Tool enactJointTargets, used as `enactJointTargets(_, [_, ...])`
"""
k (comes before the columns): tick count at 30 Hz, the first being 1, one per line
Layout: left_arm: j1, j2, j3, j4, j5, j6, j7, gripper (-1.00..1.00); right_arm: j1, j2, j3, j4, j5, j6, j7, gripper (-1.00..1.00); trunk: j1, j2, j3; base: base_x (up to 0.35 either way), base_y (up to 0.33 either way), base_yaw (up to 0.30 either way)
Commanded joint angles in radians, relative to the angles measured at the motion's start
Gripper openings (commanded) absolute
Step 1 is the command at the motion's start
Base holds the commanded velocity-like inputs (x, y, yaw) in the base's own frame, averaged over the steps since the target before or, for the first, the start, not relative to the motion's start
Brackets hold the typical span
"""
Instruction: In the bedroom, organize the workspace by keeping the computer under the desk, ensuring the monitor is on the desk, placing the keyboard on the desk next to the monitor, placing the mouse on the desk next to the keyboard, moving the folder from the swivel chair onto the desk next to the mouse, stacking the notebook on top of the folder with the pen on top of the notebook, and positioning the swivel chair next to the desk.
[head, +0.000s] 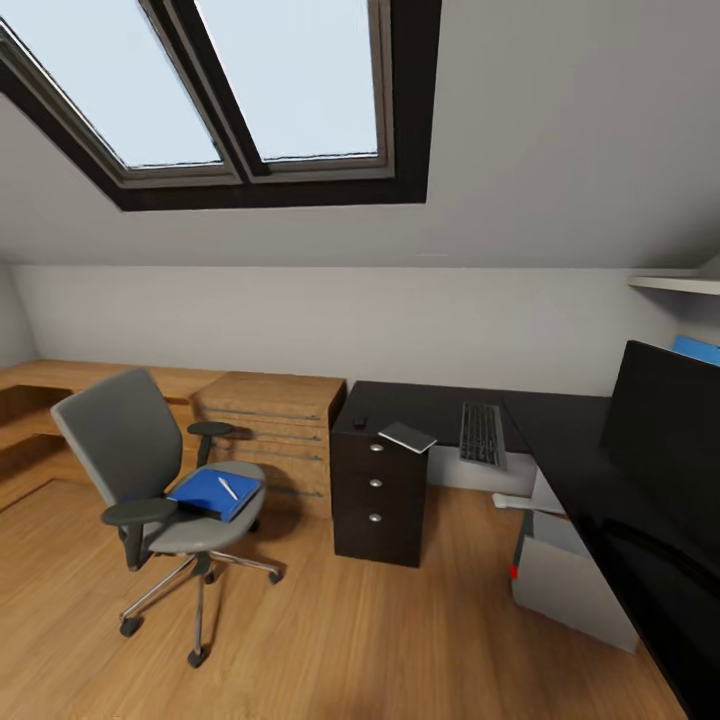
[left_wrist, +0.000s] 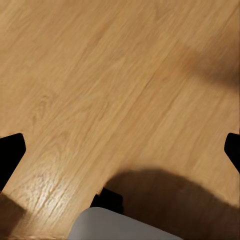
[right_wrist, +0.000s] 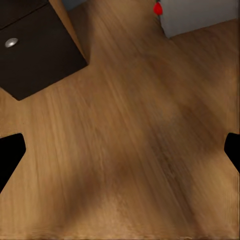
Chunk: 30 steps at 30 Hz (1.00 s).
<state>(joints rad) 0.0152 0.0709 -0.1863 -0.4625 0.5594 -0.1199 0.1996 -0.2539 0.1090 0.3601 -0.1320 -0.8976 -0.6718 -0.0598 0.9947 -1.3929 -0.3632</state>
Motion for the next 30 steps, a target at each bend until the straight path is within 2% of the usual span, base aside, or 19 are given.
enactJointTargets(1, [0.0, 0.001, -0.008, -0.002, 0.008, -0.003, 0.008, 1.0, 0.0, 0.0, 0.008, 0.0, -0.004, -0.003, -0.006, 1.0, -0.001, -0.001, -0.001, -0.34, 0.0, 0.012])
enactJointTargets(12, [0.0, -0.001, -0.008, -0.002, 0.008, -0.003, 0.008, 1.0, -0.001, 0.0, 0.008, 0.002, -0.004, -0.001, -0.005, 1.0, -0.001, -0.001, -0.001, -0.34, 0.0, 0.002])
enactJointTargets(22, [0.0, -0.013, -0.008, -0.001, -0.012, -0.003, 0.008, 1.0, 0.0, -0.001, 0.009, 0.007, -0.004, 0.0, -0.005, 1.0, -0.001, -0.001, -0.001, -0.34, -0.01, 0.0])
enactJointTargets(30, [0.0, -0.013, -0.008, -0.001, -0.013, -0.003, 0.008, 1.0, -0.001, -0.001, 0.011, 0.027, -0.003, 0.0, -0.006, 1.0, -0.001, -0.001, -0.001, -0.338, -0.019, 0.0])
